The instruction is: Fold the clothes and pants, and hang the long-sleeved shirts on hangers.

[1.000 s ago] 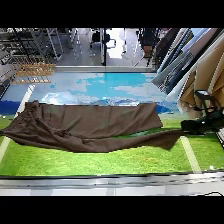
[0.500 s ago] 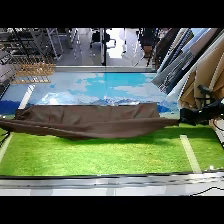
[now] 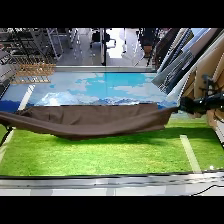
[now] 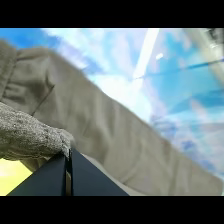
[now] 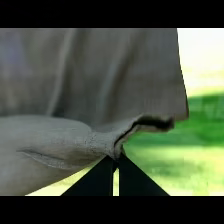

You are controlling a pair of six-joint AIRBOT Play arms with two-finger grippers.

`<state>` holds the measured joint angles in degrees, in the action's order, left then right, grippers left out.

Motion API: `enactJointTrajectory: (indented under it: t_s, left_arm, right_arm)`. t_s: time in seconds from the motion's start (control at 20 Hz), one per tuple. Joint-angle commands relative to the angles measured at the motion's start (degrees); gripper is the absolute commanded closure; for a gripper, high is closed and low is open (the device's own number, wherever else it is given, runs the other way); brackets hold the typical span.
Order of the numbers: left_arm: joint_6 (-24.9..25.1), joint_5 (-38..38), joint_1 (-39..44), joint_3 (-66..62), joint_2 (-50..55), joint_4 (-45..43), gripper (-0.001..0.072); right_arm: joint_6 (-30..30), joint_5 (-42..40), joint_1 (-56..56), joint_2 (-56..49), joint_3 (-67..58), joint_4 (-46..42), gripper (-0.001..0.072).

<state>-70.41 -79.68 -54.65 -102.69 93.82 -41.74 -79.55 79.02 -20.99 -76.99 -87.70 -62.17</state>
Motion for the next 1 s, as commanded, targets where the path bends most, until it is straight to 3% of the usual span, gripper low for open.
enactJointTrajectory:
  t_s: [0.0,0.15,0.2,0.45,0.6,0.75,0.9,0.95]
  left_arm:
    - [4.52,-1.92,-3.45,-0.07,0.07,4.5,0.0704]
    - [15.63,-8.61,-9.77,0.46,0.0,1.64,0.0702]
    - [18.18,-8.7,-12.44,2.1,-0.07,1.64,0.0702]
    - [40.74,-15.74,-22.08,21.86,-0.04,1.22,0.0702]
    - [45.24,-13.77,-23.06,31.21,0.44,-5.27,0.0702]
    - [44.59,-10.73,-23.04,32.85,1.68,-9.44,0.0701]
    - [40.72,-5.73,-22.99,31.67,1.66,-8.79,0.0701]
    - [39.74,-4.72,-22.95,30.75,1.66,-8.55,0.0701]
  right_arm:
    - [6.23,4.85,-0.04,0.28,-4.63,0.22,0.0699]
    - [9.81,13.44,-0.52,4.22,4.44,-7.45,0.0699]
    - [10.54,12.74,-1.44,7.19,10.64,-8.68,0.0699]
    - [13.73,5.05,-6.36,19.1,39.34,-8.46,0.0699]
    - [14.01,3.87,-6.23,19.37,48.13,-8.61,0.0698]
    - [15.41,4.94,-6.23,19.34,51.28,-11.15,0.0685]
    - [13.53,1.51,-6.27,19.34,49.24,-14.01,0.0246]
    - [11.47,-2.25,-6.27,19.3,48.24,-13.4,0.0249]
